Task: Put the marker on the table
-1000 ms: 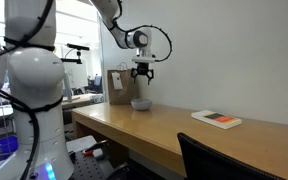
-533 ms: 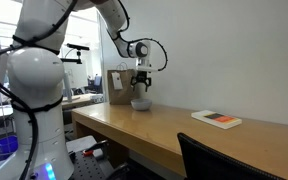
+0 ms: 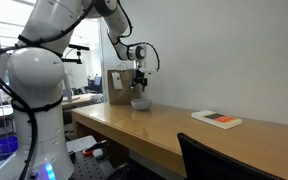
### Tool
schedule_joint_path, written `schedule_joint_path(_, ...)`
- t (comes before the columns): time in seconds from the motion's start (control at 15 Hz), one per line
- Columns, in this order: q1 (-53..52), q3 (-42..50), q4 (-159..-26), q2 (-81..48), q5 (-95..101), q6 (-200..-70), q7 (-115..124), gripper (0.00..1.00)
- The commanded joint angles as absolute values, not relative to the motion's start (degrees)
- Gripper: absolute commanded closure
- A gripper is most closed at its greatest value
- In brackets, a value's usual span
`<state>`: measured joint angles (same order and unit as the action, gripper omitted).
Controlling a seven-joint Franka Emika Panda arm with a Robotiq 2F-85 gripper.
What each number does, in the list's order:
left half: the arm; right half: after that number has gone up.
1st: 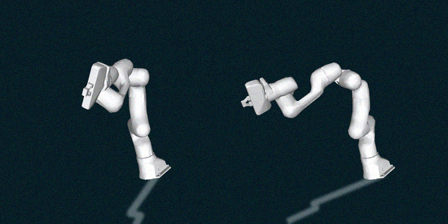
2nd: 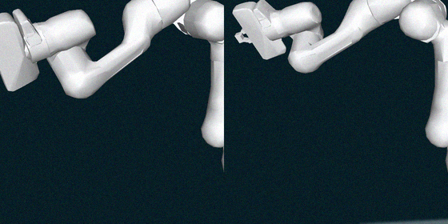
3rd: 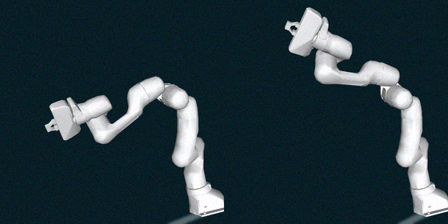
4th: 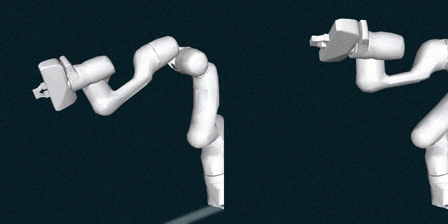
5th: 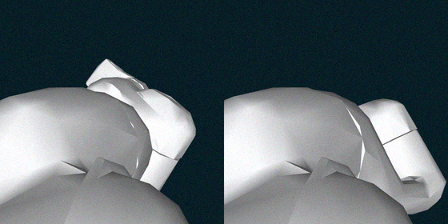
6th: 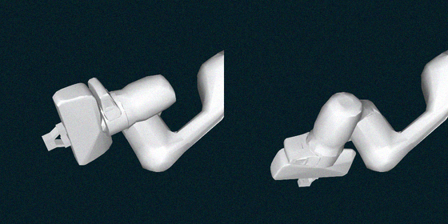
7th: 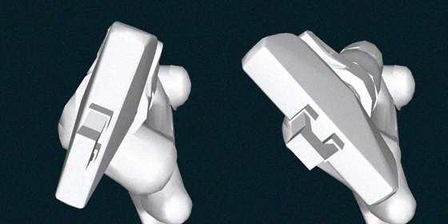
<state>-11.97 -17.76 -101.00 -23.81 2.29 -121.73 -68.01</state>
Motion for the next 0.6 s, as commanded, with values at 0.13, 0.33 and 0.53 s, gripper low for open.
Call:
schedule_joint_path(0.13, -11.9, -18.6, -98.9, -24.6, 2.4, -121.5, -73.4, 0.0)
schedule_joint_path(0.33, -11.8, -18.6, -98.9, -24.8, 2.4, -121.5, -74.2, 0.0)
schedule_joint_path(0.53, -11.5, -18.4, -100.6, -23.8, 2.1, -123.8, -73.3, 0.0)
